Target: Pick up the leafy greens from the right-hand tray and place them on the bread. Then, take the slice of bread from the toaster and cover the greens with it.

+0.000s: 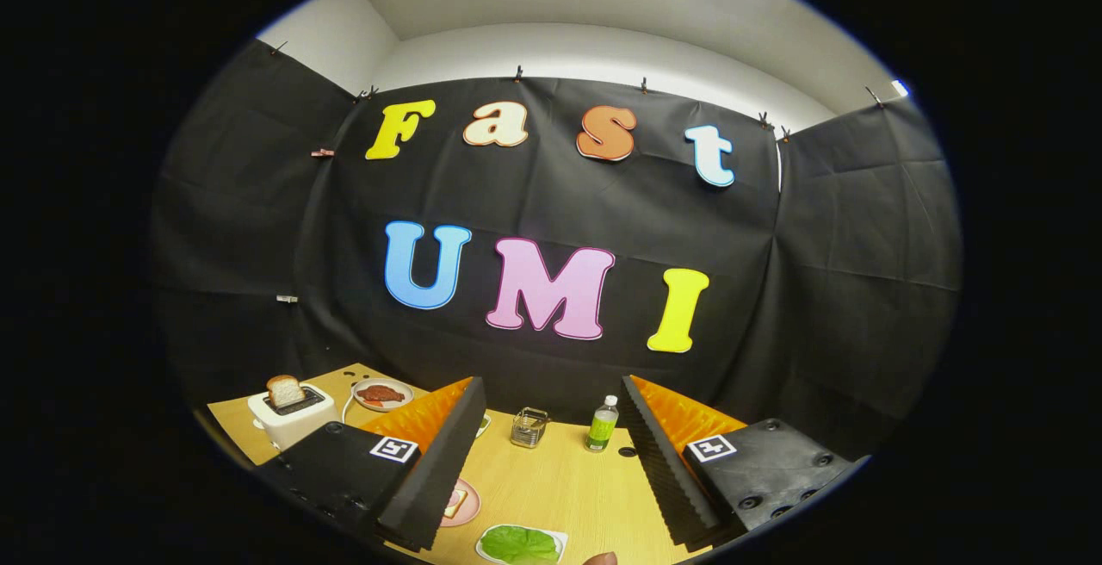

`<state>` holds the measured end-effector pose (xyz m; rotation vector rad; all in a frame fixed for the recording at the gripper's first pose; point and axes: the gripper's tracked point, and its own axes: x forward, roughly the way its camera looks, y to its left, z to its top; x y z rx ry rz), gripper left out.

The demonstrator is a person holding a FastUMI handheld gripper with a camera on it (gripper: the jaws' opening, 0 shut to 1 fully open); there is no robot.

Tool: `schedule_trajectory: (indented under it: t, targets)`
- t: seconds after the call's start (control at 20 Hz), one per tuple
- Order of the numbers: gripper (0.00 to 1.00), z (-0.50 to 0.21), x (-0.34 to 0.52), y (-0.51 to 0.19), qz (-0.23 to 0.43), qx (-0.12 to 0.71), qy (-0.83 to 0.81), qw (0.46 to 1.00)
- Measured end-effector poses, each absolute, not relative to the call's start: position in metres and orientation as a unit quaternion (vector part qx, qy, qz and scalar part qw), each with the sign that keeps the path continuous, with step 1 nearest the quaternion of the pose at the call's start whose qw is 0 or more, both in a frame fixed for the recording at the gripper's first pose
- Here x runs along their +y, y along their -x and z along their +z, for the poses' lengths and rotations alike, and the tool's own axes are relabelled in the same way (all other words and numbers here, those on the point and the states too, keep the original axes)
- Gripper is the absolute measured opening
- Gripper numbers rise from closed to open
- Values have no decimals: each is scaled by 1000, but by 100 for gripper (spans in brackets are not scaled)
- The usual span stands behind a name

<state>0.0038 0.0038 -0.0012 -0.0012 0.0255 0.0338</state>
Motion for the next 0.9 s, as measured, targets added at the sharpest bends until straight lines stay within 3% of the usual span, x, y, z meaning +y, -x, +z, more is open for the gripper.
schedule_trajectory:
  t: [0.2, 0.4, 0.65, 0.9]
  targets:
    - [97, -11, 10, -7, 35, 35, -8, 999]
    - [97, -64, 15, -12, 67, 122, 8, 990]
    - [96, -195, 24, 6, 127, 314, 38, 940]
    - [93, -311, 22, 23, 175, 444, 79, 875]
